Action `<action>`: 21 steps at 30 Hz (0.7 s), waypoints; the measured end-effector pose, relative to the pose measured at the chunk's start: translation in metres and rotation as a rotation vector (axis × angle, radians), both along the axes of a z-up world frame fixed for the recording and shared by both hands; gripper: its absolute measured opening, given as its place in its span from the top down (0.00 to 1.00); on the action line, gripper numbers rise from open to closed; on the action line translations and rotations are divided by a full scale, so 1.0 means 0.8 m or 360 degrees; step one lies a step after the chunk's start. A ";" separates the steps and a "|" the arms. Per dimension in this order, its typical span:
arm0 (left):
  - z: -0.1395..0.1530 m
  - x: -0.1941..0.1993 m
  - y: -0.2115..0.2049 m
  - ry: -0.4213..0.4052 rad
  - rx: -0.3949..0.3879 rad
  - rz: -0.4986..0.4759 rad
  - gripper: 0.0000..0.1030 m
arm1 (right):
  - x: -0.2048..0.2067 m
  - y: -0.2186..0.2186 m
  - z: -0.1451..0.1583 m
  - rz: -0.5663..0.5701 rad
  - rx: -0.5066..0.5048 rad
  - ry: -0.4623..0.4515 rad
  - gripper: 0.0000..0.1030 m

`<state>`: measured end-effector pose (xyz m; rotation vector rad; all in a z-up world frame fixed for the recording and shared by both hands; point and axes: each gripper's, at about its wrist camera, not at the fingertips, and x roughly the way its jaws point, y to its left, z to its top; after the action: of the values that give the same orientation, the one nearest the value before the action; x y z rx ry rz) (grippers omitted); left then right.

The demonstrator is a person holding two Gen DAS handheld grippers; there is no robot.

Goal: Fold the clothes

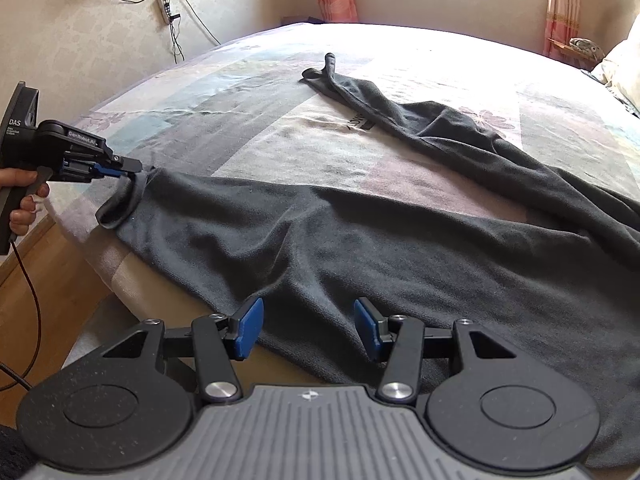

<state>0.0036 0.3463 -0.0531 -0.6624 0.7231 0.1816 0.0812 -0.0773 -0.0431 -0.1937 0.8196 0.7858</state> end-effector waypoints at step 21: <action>-0.018 -0.050 -0.136 -0.0046 0.0879 -0.0390 0.34 | -0.001 0.017 -0.010 0.0037 -0.0049 0.0030 0.45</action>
<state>-0.0362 0.2373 -0.0676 -0.0485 0.6797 0.1367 0.0801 -0.0635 -0.0511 -0.2243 0.8488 0.7983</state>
